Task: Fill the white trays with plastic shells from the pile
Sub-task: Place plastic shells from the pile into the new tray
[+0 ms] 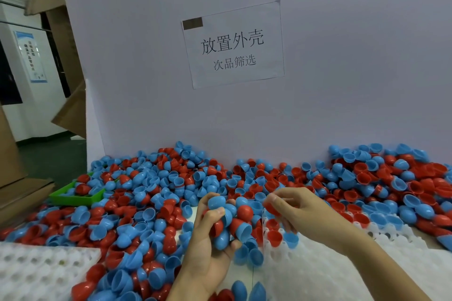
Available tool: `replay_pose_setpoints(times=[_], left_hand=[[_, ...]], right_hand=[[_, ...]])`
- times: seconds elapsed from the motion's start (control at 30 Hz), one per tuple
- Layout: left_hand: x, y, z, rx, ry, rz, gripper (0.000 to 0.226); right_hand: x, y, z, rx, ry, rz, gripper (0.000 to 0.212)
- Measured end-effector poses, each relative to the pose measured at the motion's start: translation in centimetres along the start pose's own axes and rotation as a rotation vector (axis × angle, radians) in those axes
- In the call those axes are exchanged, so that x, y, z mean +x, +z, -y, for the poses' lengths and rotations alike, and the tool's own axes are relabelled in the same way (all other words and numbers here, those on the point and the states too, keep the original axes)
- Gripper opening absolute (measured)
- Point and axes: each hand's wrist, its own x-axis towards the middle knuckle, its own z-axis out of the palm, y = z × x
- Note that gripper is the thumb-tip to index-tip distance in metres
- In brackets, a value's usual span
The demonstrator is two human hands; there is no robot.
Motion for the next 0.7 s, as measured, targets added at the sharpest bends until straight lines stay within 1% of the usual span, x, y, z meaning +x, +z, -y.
replay_pose_setpoints(times=[0.07, 0.1, 0.17, 0.2, 0.23, 0.27, 0.3, 0.33, 0.37, 0.4, 0.43, 0.47, 0.5, 0.53, 0.63, 0.7], left_hand=[[0.1, -0.1, -0.3, -0.022, 0.007, -0.038, 0.030], [0.1, -0.1, -0.4, -0.029, 0.009, -0.054, 0.028], [0.2, -0.3, -0.4, -0.017, 0.012, -0.084, 0.029], [0.2, -0.3, -0.3, -0.003, 0.010, -0.100, 0.030], [0.2, -0.4, -0.3, 0.008, 0.003, -0.113, 0.032], [0.2, -0.4, -0.3, 0.015, -0.006, -0.123, 0.033], [0.2, -0.3, -0.2, 0.022, -0.014, -0.127, 0.036], [0.3, -0.3, -0.1, 0.035, -0.022, -0.128, 0.038], [0.3, -0.2, 0.0, 0.047, -0.029, -0.130, 0.039], [0.3, -0.1, 0.0, 0.051, -0.035, -0.134, 0.039], [0.3, -0.1, 0.0, 0.052, -0.036, -0.131, 0.038], [0.3, -0.2, 0.0, 0.056, -0.035, -0.125, 0.037], [0.3, -0.3, -0.1, 0.064, -0.033, -0.121, 0.035], [0.3, -0.3, -0.1, 0.071, -0.030, -0.116, 0.034], [0.3, -0.3, 0.0, 0.089, -0.029, -0.120, 0.035], [0.1, -0.1, 0.1, 0.106, -0.032, -0.115, 0.036]], right_hand=[[-0.6, -1.4, -0.2, -0.147, 0.053, 0.166, 0.021], [-0.9, -2.5, -0.3, -0.215, 0.118, 0.296, 0.020], [-1.4, -4.2, 0.2, -0.369, 0.307, 0.598, 0.014], [-1.4, -4.5, 0.4, -0.442, 0.372, 0.702, 0.009], [-0.9, -4.5, 0.8, -0.532, 0.375, 0.742, 0.006], [-0.1, -4.2, 1.3, -0.605, 0.306, 0.677, 0.005], [0.9, -3.5, 1.9, -0.580, 0.164, 0.508, 0.013], [2.0, -2.6, 2.6, -0.369, -0.003, 0.267, 0.031], [2.9, -1.9, 3.2, -0.046, -0.100, 0.082, 0.055], [3.7, -1.5, 3.9, 0.233, -0.161, 0.032, 0.078], [4.3, -1.2, 4.5, 0.381, -0.211, 0.030, 0.090], [4.8, -1.0, 5.1, 0.392, -0.239, 0.047, 0.092], [5.1, -0.7, 5.2, 0.329, -0.266, 0.055, 0.087], [5.0, -0.5, 5.1, 0.230, -0.272, 0.030, 0.079], [3.8, 0.1, 3.7, -0.012, -0.192, -0.088, 0.055], [2.4, 0.3, 2.5, -0.116, -0.160, -0.092, 0.039]])
